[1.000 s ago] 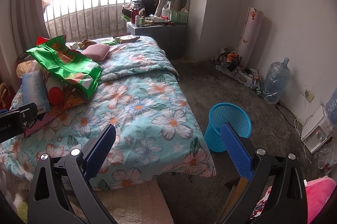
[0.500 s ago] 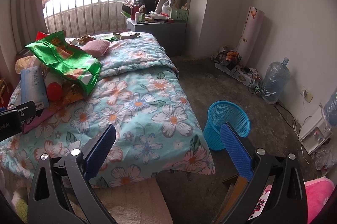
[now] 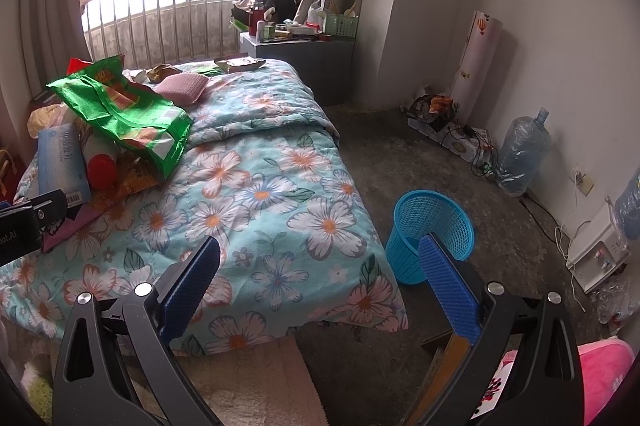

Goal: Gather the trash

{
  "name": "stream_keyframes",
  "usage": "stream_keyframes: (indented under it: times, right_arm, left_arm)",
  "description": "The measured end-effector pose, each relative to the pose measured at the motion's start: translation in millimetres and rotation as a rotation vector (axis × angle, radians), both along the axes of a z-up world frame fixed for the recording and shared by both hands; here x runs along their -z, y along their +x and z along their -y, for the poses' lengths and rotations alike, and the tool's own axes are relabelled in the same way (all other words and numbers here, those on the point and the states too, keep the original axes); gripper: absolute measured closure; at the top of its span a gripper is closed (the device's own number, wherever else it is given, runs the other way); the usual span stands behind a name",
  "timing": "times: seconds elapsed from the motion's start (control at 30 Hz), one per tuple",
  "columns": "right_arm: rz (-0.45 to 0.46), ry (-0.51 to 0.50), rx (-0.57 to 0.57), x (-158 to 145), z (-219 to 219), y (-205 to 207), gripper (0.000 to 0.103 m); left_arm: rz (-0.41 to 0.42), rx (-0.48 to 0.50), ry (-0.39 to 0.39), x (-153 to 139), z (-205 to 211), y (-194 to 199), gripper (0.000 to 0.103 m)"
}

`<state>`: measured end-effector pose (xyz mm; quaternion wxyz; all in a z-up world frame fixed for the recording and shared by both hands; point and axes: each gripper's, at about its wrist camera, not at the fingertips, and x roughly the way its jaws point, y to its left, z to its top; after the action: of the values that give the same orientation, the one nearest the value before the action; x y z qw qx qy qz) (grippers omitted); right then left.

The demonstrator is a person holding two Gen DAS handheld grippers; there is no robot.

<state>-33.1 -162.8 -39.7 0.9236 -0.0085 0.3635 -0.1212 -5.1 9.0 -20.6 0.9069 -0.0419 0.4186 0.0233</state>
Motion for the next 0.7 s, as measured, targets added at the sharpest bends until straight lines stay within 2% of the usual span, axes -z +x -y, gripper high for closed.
stream_keyframes:
  times: [0.5, 0.7]
  right_arm:
    - [-0.002, 0.005, 0.0, 0.1, 1.0, -0.4, 0.006]
    - [0.022, 0.027, -0.016, -0.9, 2.4, 3.0, 0.006]
  left_arm:
    - [-0.003, -0.001, 0.003, 1.3, -0.4, -0.2, 0.009]
    - [0.004, 0.005, 0.0, 6.8, -15.2, 0.3, 0.009]
